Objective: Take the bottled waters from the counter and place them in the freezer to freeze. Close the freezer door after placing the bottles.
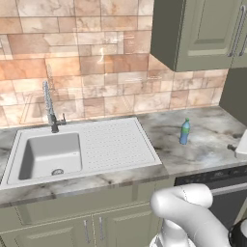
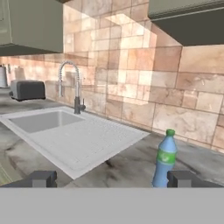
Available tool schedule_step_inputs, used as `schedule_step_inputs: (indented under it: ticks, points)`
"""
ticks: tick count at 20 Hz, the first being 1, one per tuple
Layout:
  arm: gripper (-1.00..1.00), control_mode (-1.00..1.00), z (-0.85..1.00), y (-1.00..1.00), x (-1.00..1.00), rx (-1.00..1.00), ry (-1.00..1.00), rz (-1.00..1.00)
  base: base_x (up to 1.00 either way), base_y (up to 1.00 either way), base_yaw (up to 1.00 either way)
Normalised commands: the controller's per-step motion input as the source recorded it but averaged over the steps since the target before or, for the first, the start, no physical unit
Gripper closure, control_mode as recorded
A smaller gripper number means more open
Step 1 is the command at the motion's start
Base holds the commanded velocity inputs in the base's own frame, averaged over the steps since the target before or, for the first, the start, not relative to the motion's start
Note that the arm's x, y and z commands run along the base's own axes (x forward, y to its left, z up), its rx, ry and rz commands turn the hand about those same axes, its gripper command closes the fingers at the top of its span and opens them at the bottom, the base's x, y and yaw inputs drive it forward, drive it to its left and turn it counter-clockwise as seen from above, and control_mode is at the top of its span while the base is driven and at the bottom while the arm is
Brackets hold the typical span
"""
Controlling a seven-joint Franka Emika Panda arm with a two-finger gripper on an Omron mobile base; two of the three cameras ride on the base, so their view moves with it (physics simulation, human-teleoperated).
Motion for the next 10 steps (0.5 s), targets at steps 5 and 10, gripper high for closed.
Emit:
schedule_step_inputs:
  ticks: [5, 10]
  points:
    - [-1.00, -1.00, -0.01, 0.01, 0.39, 0.00, 0.00, 0.00, 0.00, 0.00, 0.00]
    - [-1.00, -1.00, -0.15, 0.00, 0.37, 0.00, 0.00, 0.00, 0.00, 0.00, 0.00]
